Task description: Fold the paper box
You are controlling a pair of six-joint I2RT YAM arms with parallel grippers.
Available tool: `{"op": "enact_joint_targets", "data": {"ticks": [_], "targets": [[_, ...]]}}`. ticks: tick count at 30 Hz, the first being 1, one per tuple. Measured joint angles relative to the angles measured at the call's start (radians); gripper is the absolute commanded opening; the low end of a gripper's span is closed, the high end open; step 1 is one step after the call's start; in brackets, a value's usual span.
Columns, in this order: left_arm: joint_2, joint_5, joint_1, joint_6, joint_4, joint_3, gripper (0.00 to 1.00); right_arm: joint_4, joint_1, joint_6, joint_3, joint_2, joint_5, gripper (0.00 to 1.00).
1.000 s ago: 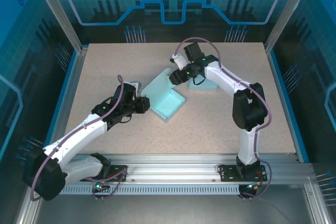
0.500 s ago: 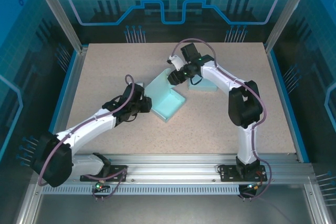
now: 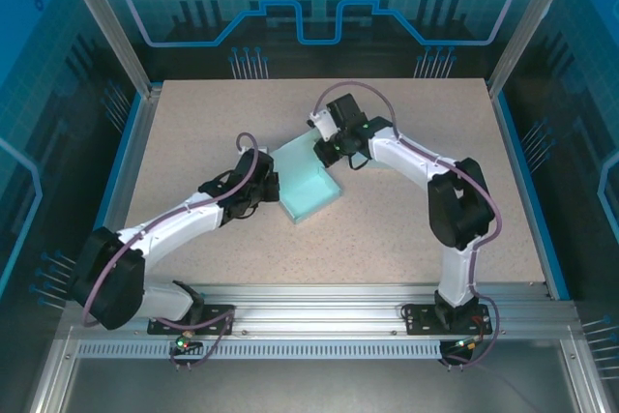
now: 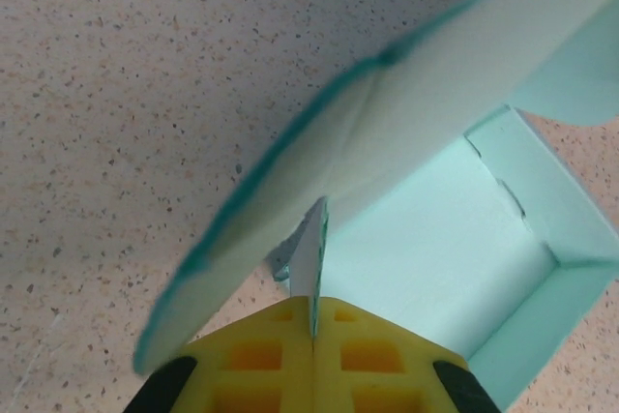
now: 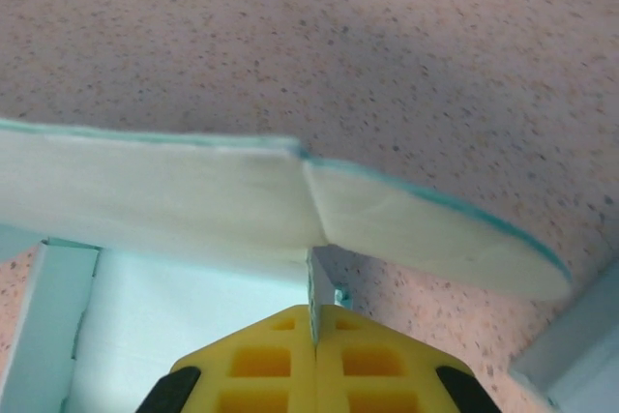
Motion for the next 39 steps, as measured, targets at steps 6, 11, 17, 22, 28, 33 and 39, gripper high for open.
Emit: {"op": "enact_joint_targets", "data": {"ticks": [6,11,17,22,28,33,39], "targets": [[0.074,-0.042,0.002,0.0,0.011,0.062,0.0,0.119,0.051,0.113,-0.128,-0.072,0.169,0.0],[0.126,-0.062,0.007,-0.001,0.038,0.097,0.0,0.23,0.073,0.199,-0.205,-0.092,0.267,0.0],[0.142,-0.074,0.011,-0.013,0.053,0.097,0.0,0.293,0.114,0.264,-0.255,-0.106,0.352,0.0],[0.142,-0.074,0.011,-0.048,0.061,0.091,0.0,0.325,0.151,0.299,-0.293,-0.122,0.425,0.0],[0.128,-0.083,0.01,-0.109,0.142,0.029,0.0,0.363,0.217,0.329,-0.382,-0.173,0.516,0.0],[0.111,-0.089,0.003,-0.148,0.187,-0.008,0.0,0.398,0.249,0.341,-0.435,-0.201,0.551,0.0],[0.071,-0.108,-0.023,-0.165,0.22,-0.064,0.0,0.451,0.267,0.352,-0.489,-0.226,0.575,0.0]]}}
